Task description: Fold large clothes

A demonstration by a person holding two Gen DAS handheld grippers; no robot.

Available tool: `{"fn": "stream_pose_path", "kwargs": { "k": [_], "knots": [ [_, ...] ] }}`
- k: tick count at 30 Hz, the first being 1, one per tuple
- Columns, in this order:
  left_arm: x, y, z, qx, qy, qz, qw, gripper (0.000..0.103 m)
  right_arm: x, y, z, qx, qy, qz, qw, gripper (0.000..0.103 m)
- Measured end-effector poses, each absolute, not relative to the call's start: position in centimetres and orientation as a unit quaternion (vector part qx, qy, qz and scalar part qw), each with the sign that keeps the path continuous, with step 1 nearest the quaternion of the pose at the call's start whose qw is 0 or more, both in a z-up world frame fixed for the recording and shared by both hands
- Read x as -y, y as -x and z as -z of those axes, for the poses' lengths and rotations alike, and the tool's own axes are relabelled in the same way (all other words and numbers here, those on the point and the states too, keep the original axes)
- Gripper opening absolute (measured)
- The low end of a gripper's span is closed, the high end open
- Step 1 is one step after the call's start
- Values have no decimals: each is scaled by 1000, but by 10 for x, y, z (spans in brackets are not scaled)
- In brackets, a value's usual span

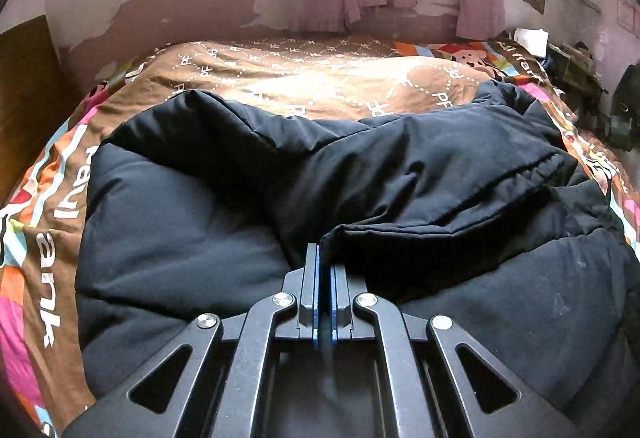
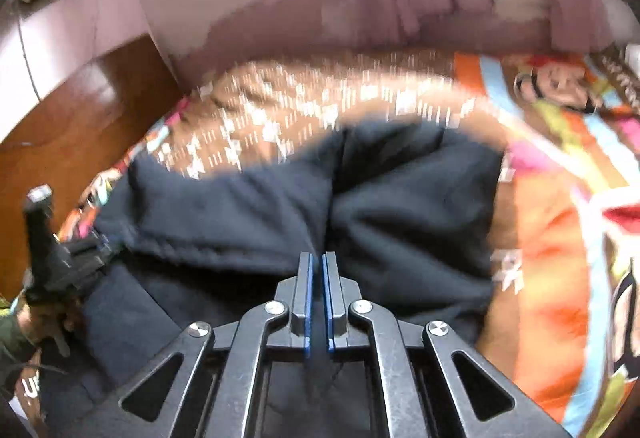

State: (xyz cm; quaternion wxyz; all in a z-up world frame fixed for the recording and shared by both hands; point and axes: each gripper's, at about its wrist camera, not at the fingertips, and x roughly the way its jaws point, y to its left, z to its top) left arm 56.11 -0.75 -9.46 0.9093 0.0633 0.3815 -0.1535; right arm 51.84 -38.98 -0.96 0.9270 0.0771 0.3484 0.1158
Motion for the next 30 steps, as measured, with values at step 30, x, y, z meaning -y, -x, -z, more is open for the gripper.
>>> {"fn": "stream_pose_path", "kwargs": {
  "k": [30],
  "knots": [
    [49, -631, 89, -483, -1, 194, 854, 1, 334, -595, 67, -447, -85, -145, 879, 3]
  ]
}}
